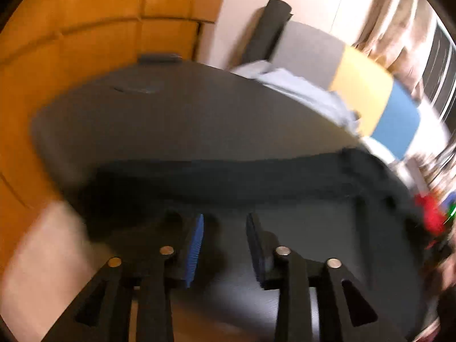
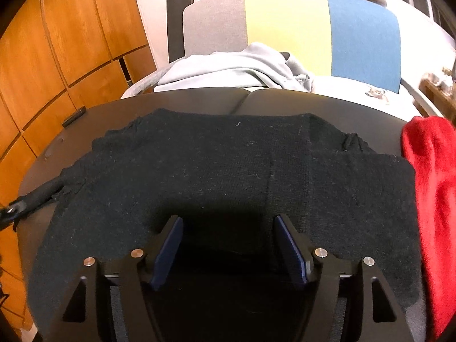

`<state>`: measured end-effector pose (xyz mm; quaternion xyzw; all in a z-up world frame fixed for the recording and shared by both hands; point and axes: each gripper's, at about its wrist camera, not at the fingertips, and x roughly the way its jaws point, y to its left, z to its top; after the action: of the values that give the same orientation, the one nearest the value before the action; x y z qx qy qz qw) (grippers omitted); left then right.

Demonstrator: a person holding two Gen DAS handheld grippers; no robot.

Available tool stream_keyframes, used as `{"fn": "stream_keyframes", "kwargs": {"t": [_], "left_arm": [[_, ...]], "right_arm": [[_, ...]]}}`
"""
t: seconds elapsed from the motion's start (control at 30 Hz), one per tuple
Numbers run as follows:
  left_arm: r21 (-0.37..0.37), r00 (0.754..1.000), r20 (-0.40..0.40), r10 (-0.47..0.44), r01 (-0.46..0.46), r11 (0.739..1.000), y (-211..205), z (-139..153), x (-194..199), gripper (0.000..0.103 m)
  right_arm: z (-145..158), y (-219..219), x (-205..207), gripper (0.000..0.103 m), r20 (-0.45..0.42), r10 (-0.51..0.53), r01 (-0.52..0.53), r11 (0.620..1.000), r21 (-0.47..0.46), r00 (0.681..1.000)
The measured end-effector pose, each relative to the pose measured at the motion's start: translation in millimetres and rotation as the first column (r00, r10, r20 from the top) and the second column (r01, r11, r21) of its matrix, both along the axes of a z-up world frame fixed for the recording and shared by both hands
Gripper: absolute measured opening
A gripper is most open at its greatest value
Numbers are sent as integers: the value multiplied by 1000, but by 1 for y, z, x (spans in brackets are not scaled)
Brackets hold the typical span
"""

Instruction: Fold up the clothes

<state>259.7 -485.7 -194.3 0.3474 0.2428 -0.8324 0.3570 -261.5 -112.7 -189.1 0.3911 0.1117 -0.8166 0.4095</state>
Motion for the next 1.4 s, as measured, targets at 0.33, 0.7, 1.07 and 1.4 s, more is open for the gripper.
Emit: {"fn": "stream_keyframes", "kwargs": {"t": [0.33,0.7,1.07,1.4], "left_arm": [[128,989,-32,142,-137,982,-67,-22,100,44],[240,977,-130,169,-135,961,-77,-53,81,42],[254,953,-261,154,-86,963,-99,-31,83,6],[238,815,-579,24,141,961,-129,52,97,6]], "right_arm": [[21,-27,24,78,-109,-9,24,990,139,994],[52,-143,194,78,-166,582,-553,811,188,796],[14,-221,246,79,92,748,-753,648,116,658],[30,-305,191,82,303,657,-647,748,-145,691]]}}
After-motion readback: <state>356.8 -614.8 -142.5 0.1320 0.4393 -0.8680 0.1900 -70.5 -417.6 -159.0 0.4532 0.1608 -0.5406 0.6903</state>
